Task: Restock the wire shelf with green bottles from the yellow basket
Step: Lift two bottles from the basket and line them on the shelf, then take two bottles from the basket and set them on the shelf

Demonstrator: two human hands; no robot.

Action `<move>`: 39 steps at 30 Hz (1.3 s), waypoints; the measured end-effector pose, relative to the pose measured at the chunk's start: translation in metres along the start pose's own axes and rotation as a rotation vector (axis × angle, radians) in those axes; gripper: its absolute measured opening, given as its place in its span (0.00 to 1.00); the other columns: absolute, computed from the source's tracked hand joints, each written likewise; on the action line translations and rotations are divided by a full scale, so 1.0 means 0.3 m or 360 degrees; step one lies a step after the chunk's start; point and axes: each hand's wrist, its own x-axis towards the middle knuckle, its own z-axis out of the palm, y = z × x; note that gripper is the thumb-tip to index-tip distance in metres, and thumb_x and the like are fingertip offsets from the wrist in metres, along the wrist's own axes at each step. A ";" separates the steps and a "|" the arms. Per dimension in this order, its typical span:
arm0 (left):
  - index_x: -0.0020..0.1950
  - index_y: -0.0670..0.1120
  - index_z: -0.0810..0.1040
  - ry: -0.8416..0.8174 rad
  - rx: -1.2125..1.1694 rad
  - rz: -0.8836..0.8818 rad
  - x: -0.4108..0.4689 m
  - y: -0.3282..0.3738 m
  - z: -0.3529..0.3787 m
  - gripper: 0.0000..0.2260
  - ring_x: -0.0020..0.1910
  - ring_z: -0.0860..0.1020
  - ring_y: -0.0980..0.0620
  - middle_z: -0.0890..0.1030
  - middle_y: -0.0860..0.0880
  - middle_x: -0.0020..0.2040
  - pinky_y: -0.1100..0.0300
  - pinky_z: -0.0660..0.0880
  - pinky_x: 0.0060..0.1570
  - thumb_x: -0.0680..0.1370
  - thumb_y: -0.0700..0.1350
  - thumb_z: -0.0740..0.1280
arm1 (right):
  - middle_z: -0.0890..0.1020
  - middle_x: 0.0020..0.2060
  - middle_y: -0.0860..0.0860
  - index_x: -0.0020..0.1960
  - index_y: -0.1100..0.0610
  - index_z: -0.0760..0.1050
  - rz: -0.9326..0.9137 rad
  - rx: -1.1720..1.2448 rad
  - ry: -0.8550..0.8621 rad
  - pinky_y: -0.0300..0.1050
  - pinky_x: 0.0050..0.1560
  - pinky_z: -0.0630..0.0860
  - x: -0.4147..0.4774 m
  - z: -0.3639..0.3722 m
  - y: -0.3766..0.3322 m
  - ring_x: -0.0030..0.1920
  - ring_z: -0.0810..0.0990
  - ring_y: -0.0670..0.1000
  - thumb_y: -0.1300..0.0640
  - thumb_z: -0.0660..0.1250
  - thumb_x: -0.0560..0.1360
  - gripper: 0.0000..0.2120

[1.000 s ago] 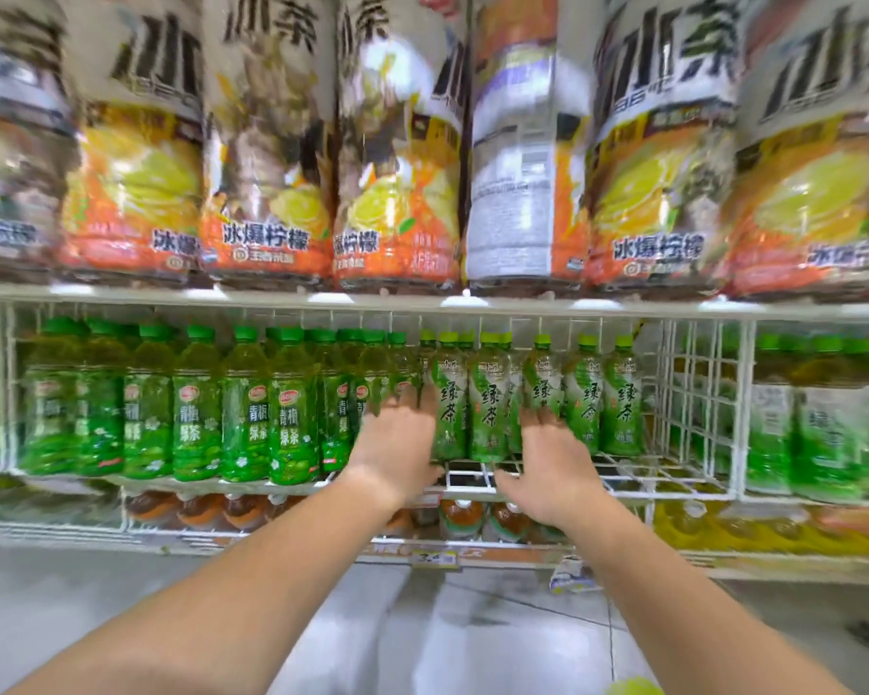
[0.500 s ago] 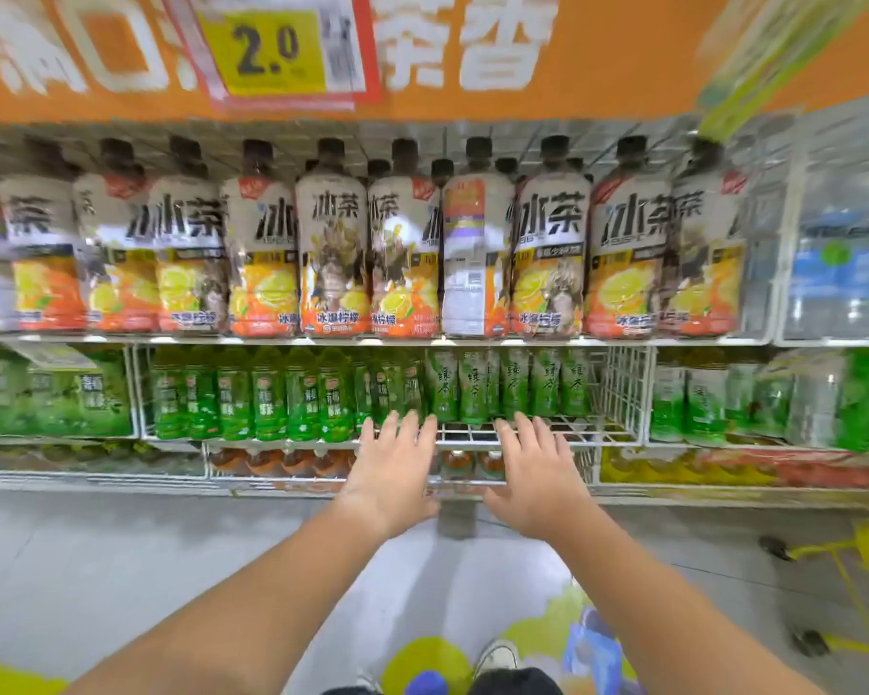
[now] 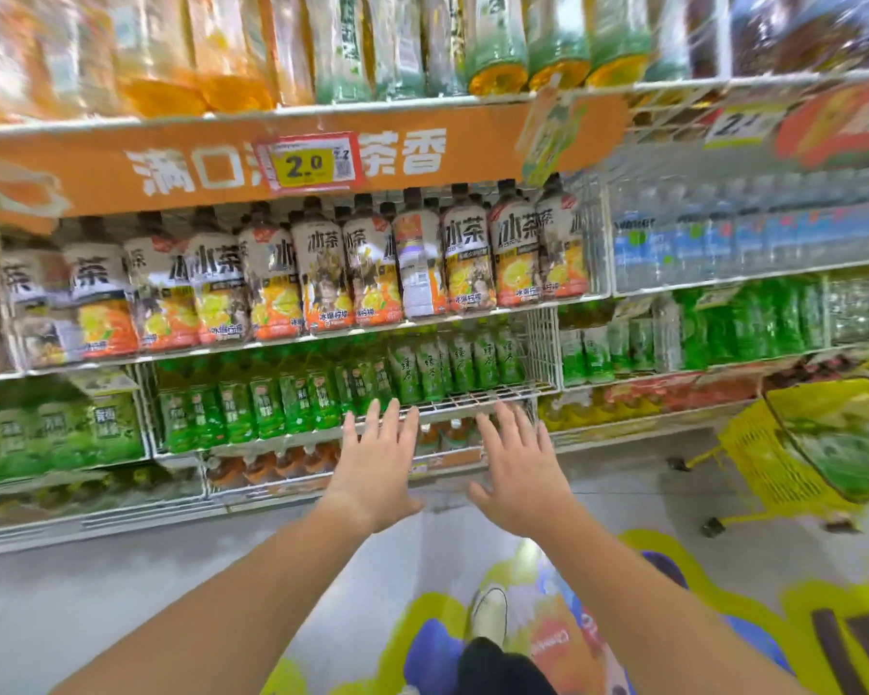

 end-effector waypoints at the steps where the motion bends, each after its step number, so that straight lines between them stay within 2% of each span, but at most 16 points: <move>1: 0.82 0.45 0.40 0.0008 0.0014 0.0026 -0.033 0.006 -0.013 0.53 0.81 0.46 0.37 0.45 0.41 0.83 0.34 0.49 0.77 0.73 0.71 0.65 | 0.56 0.78 0.59 0.80 0.55 0.55 0.0026 -0.0010 0.0018 0.65 0.73 0.56 -0.044 -0.004 -0.011 0.77 0.56 0.63 0.34 0.57 0.71 0.43; 5: 0.82 0.44 0.39 0.0041 0.0089 0.0155 -0.126 0.047 -0.050 0.54 0.81 0.45 0.36 0.45 0.40 0.83 0.34 0.49 0.76 0.73 0.72 0.64 | 0.63 0.76 0.60 0.77 0.56 0.62 0.0143 0.0023 0.0096 0.66 0.71 0.63 -0.204 -0.024 -0.047 0.75 0.63 0.65 0.32 0.54 0.70 0.42; 8: 0.82 0.44 0.38 0.0082 0.0136 0.0233 -0.149 0.106 -0.089 0.54 0.81 0.44 0.37 0.44 0.40 0.83 0.33 0.48 0.76 0.73 0.72 0.64 | 0.62 0.76 0.60 0.78 0.56 0.60 0.0226 0.0047 0.0125 0.67 0.71 0.61 -0.298 -0.046 -0.031 0.75 0.61 0.65 0.33 0.52 0.70 0.43; 12: 0.82 0.44 0.40 0.0147 0.0146 0.0374 -0.151 0.232 -0.124 0.54 0.81 0.47 0.37 0.47 0.41 0.83 0.34 0.49 0.76 0.72 0.72 0.65 | 0.52 0.79 0.59 0.80 0.55 0.51 0.0299 0.0046 0.0098 0.64 0.75 0.52 -0.409 -0.068 0.043 0.78 0.51 0.63 0.33 0.54 0.74 0.42; 16: 0.82 0.44 0.41 0.0205 0.0207 0.0524 -0.115 0.386 -0.154 0.54 0.81 0.49 0.38 0.50 0.42 0.83 0.35 0.50 0.76 0.71 0.72 0.65 | 0.58 0.78 0.59 0.79 0.56 0.56 0.0442 0.0114 0.0155 0.65 0.73 0.57 -0.492 -0.072 0.155 0.76 0.58 0.63 0.35 0.57 0.72 0.42; 22: 0.82 0.44 0.41 0.0225 0.0313 0.0729 0.025 0.690 -0.210 0.54 0.81 0.49 0.38 0.51 0.41 0.82 0.35 0.51 0.76 0.71 0.73 0.64 | 0.53 0.79 0.59 0.80 0.55 0.51 0.0619 0.0129 0.0185 0.64 0.75 0.53 -0.597 -0.075 0.437 0.78 0.52 0.62 0.35 0.56 0.74 0.41; 28: 0.82 0.45 0.40 0.0247 0.0341 0.0851 0.184 1.049 -0.272 0.55 0.81 0.48 0.39 0.49 0.41 0.83 0.36 0.49 0.76 0.70 0.73 0.65 | 0.62 0.77 0.59 0.78 0.55 0.59 0.0810 0.0159 0.0176 0.65 0.72 0.59 -0.696 -0.081 0.797 0.75 0.61 0.63 0.35 0.55 0.71 0.41; 31: 0.82 0.44 0.40 0.0212 0.0361 0.0916 0.238 1.226 -0.320 0.55 0.81 0.46 0.38 0.47 0.41 0.83 0.35 0.48 0.76 0.71 0.72 0.65 | 0.68 0.74 0.60 0.76 0.56 0.65 0.0920 0.0172 0.0142 0.66 0.68 0.66 -0.763 -0.080 0.969 0.72 0.67 0.64 0.34 0.56 0.70 0.40; 35: 0.82 0.44 0.39 0.0188 0.0348 0.1023 0.308 1.460 -0.370 0.55 0.81 0.46 0.38 0.47 0.40 0.83 0.34 0.48 0.76 0.71 0.71 0.66 | 0.62 0.76 0.60 0.78 0.56 0.61 0.1007 0.0130 0.0145 0.66 0.71 0.63 -0.860 -0.100 1.188 0.75 0.62 0.64 0.32 0.51 0.70 0.43; 37: 0.82 0.44 0.39 0.0164 0.0355 0.1084 0.348 1.571 -0.391 0.54 0.81 0.46 0.37 0.48 0.40 0.83 0.33 0.47 0.76 0.71 0.70 0.67 | 0.71 0.71 0.61 0.74 0.57 0.69 0.1094 0.0108 0.0126 0.66 0.63 0.71 -0.899 -0.103 1.288 0.69 0.72 0.65 0.32 0.56 0.68 0.42; 39: 0.82 0.44 0.39 0.0161 0.0360 0.1133 0.401 1.678 -0.412 0.54 0.81 0.45 0.37 0.47 0.40 0.83 0.33 0.47 0.76 0.72 0.70 0.67 | 0.75 0.67 0.60 0.70 0.57 0.73 0.1160 0.0116 0.0083 0.64 0.58 0.76 -0.925 -0.107 1.383 0.64 0.77 0.64 0.33 0.61 0.65 0.41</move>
